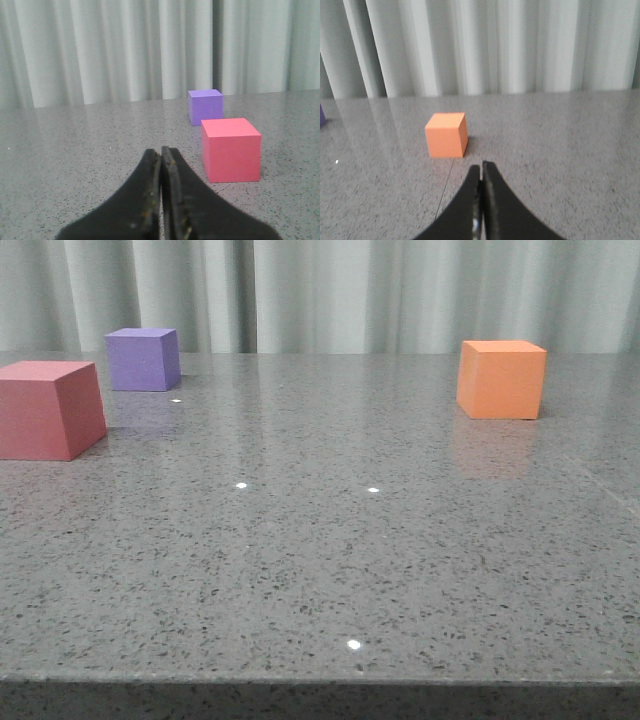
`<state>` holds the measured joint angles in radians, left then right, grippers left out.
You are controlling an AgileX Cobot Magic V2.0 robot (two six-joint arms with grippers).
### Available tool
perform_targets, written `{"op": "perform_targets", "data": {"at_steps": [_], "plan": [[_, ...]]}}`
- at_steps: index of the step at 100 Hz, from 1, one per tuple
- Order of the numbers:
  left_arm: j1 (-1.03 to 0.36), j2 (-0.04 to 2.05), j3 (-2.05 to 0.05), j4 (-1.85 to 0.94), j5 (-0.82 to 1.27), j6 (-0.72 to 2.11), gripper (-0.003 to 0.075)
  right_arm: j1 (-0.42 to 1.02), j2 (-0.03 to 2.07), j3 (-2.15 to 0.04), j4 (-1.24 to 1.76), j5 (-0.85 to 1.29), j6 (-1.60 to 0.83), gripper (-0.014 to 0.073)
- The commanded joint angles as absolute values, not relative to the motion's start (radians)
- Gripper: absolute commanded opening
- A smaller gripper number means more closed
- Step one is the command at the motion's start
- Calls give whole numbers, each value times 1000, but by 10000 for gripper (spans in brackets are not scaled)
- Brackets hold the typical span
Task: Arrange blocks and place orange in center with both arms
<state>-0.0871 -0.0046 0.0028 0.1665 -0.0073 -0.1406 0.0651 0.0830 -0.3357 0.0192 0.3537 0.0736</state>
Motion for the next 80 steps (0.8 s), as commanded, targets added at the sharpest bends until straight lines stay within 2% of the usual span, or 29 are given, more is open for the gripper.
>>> {"op": "perform_targets", "data": {"at_steps": [1, 24, 46, 52, 57, 64, 76, 80], "plan": [[-83, -36, 46, 163, -86, -143, -19, 65, 198, -470, 21, 434, 66, -67], [-83, -36, 46, 163, -86, -143, -19, 65, 515, -748, 29, 734, 66, -67], [-83, -36, 46, 163, -86, -143, -19, 65, 700, -826, 50, 805, 66, -60], [-83, -36, 46, 163, -86, -143, -19, 65, 731, -826, 56, 817, 66, -26], [-83, -36, 46, 163, -86, -143, -19, 65, 749, -826, 64, 829, 66, 41], [-83, -36, 46, 163, -86, -143, -19, 65, 767, -826, 65, 847, 66, 199], [-83, -36, 46, 163, -86, -143, -19, 65, 779, -826, 65, 847, 66, 577], [-83, -36, 46, 163, -86, -143, -19, 65, 779, -826, 74, 839, 66, 663]]}}
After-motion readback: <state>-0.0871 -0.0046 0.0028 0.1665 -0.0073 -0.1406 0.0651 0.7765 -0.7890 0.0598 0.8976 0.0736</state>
